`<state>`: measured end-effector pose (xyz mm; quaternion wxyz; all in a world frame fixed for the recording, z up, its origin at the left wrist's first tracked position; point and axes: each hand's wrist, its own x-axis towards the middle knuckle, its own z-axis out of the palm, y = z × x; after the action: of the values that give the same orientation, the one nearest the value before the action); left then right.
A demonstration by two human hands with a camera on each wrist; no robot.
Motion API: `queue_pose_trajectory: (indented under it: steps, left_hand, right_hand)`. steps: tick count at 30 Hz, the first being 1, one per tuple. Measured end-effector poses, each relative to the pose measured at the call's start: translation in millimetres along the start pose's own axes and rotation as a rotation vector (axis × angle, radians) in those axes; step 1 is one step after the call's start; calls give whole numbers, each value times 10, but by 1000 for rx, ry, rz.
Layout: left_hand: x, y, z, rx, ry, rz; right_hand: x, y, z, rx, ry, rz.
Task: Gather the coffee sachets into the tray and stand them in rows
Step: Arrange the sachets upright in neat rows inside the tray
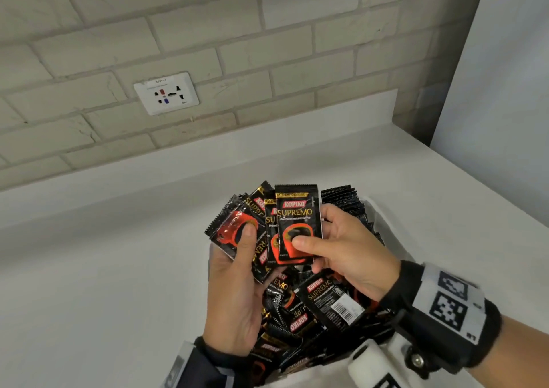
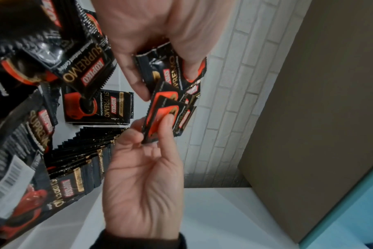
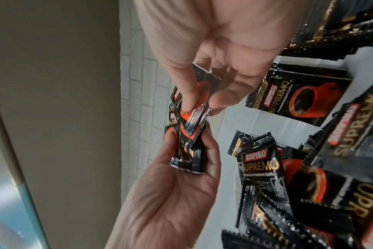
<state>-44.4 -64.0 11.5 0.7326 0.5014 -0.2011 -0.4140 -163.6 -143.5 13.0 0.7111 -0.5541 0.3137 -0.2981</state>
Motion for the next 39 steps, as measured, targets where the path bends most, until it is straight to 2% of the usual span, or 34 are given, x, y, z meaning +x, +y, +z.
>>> queue_pose_trajectory:
  steps: [5,9,13,22,27,29,31,33,35,39]
  left_hand:
    - [-24,-50,7,134,-88,37]
    - [-60,-80,19,159,-114,65]
    - [-80,-99,45,141,-106,67]
    - [-118,-107,37,194,-84,91]
    - [-76,-49,-24,177,-119,81]
    - [-72,-33,-49,176,-144,73]
    - [-83,-26,-48,182,-175,65]
    - [-93,-28,-32,194,-203,64]
    - [-104,-29,-4,218,-226,82]
    - [-114,-29,-6,232,-226,86]
  right_hand:
    - [-6,47,81,-87,39,-40]
    - [-47,36,130,-310,-15,-96]
    - [-54,80,187,-478,-61,-93]
    - [-147,157,275,-633,-45,-127]
    - [-181,-79,193,-803,-69,-108]
    - [-162,-266,119,-811,36,-193]
    - [-125,-432,41,-809,112,-360]
    - [-68,-561,7,-925,60,-486]
    - [12,-617,0,-1050,-47,-540]
    - [101,-639,-13,-1123,-123,-470]
